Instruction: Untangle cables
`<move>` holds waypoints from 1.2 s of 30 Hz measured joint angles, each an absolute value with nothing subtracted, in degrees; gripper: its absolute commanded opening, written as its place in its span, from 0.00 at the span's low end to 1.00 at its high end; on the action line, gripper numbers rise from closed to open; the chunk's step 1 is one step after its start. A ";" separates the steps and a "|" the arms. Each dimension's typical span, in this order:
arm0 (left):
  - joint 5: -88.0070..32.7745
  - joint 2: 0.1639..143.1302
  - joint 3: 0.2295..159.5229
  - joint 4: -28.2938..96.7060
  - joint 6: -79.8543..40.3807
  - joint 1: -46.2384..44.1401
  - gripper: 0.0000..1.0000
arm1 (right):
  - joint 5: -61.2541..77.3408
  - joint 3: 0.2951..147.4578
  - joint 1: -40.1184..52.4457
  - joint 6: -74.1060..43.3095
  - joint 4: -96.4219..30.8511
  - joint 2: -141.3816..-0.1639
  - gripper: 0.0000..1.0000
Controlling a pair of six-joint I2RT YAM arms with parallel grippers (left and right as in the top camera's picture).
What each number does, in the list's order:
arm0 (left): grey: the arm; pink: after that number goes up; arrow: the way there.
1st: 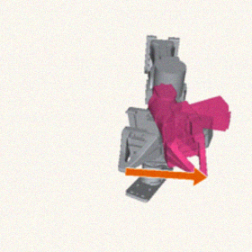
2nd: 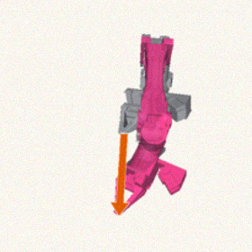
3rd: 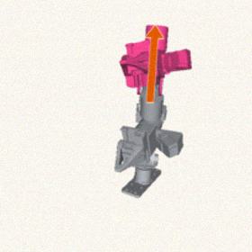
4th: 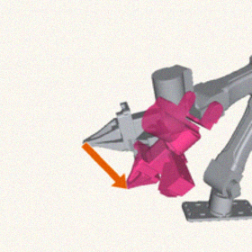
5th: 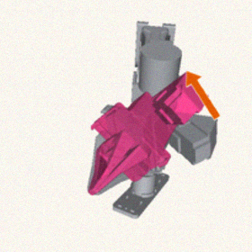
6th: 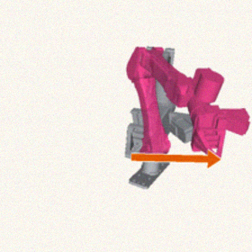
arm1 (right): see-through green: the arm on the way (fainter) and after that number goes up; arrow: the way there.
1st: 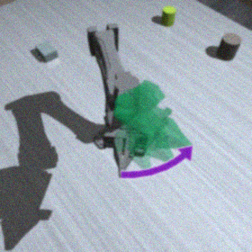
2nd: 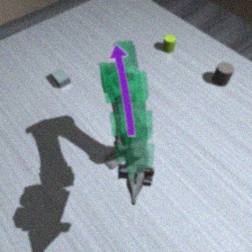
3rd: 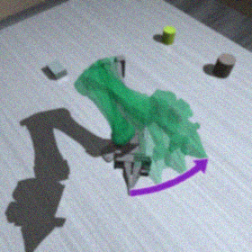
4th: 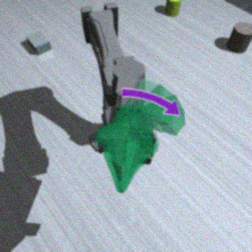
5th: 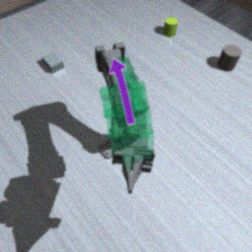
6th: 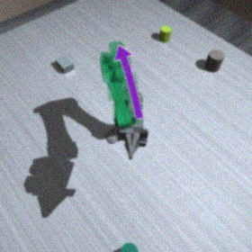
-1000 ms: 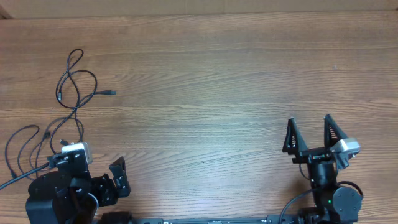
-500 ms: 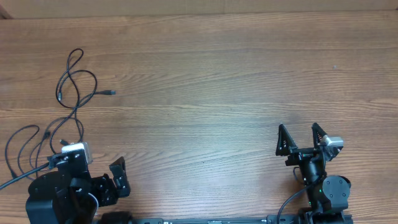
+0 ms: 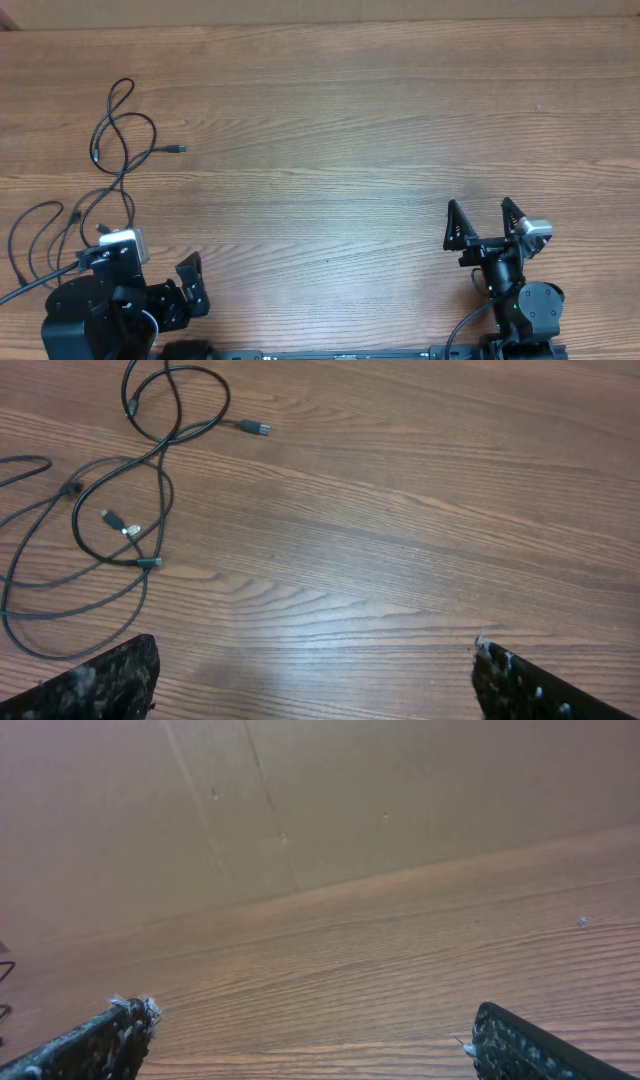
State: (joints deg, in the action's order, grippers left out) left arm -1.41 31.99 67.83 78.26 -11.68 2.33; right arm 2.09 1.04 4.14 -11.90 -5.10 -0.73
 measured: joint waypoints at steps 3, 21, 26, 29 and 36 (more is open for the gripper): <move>-1.41 31.99 67.83 78.26 -11.68 2.33 0.99 | 2.09 1.04 4.16 -11.86 -5.13 -0.73 1.00; -1.41 31.99 67.83 78.26 -11.70 2.33 1.00 | 2.07 1.04 4.16 -11.88 -5.08 -0.73 1.00; -1.41 31.99 67.81 78.46 -11.68 2.33 1.00 | 2.09 1.04 4.16 -11.88 -5.13 -0.73 1.00; -1.39 31.86 66.43 76.01 -11.68 2.33 1.00 | 2.09 1.04 4.16 -11.88 -5.13 -0.73 1.00; -2.28 27.05 52.60 60.58 -11.66 2.33 1.00 | 2.07 1.04 4.14 -11.90 -5.13 -0.73 1.00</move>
State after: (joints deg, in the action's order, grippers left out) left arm -2.28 27.05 52.60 60.58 -11.66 2.33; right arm 2.07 1.04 4.14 -11.90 -5.13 -0.73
